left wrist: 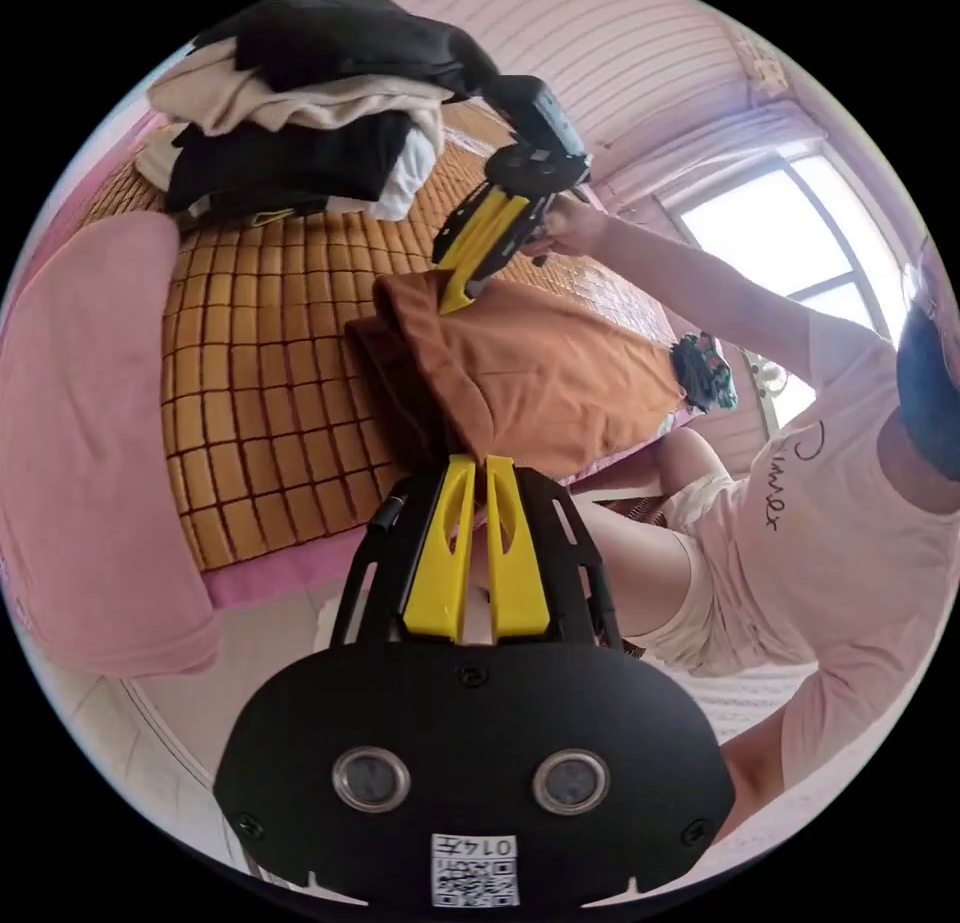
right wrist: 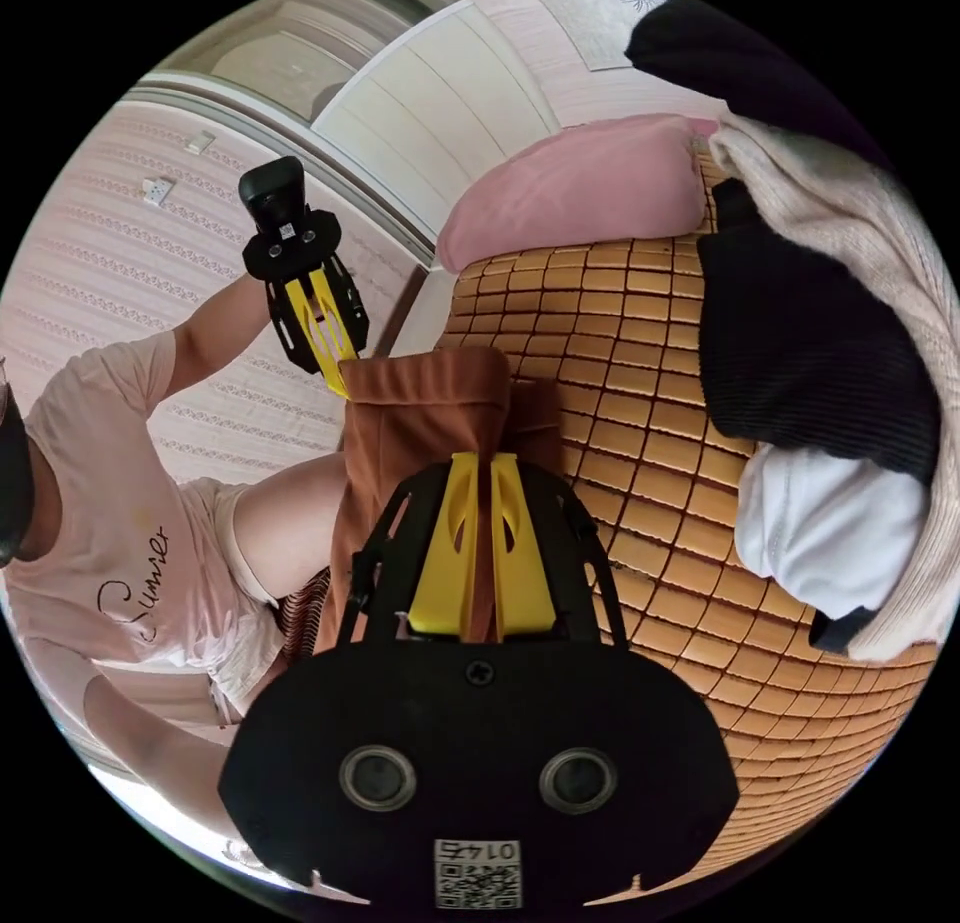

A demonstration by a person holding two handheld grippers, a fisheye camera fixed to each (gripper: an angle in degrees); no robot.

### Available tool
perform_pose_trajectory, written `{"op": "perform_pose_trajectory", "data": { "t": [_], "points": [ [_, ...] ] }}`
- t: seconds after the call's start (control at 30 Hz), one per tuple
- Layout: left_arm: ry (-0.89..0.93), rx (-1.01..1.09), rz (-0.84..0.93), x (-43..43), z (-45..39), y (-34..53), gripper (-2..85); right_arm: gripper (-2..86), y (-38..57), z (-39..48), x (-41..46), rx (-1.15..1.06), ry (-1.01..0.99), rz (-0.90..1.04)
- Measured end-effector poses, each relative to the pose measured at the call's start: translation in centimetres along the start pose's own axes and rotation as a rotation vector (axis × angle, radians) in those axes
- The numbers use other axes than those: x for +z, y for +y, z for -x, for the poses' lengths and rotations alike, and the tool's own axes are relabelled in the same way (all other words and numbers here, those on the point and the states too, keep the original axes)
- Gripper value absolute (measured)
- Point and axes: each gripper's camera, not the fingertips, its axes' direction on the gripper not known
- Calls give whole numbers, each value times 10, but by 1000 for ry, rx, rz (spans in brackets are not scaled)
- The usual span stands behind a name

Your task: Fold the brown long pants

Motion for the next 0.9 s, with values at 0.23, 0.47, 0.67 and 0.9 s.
{"op": "perform_pose_trajectory", "data": {
  "t": [0.23,0.47,0.67,0.9],
  "points": [
    [-156,-175,111,38,-2,1,41,40,45,0,-29,252,282,-141],
    [-450,-47,-97,14,-105,31,3,0,285,92,-113,623,652,-224],
    [-195,237,-130,143,-236,-7,-9,-3,420,160,-79,973,566,-116],
    [-101,411,-12,307,-363,-56,-10,-4,352,144,-88,833,635,-83]
  ]
}}
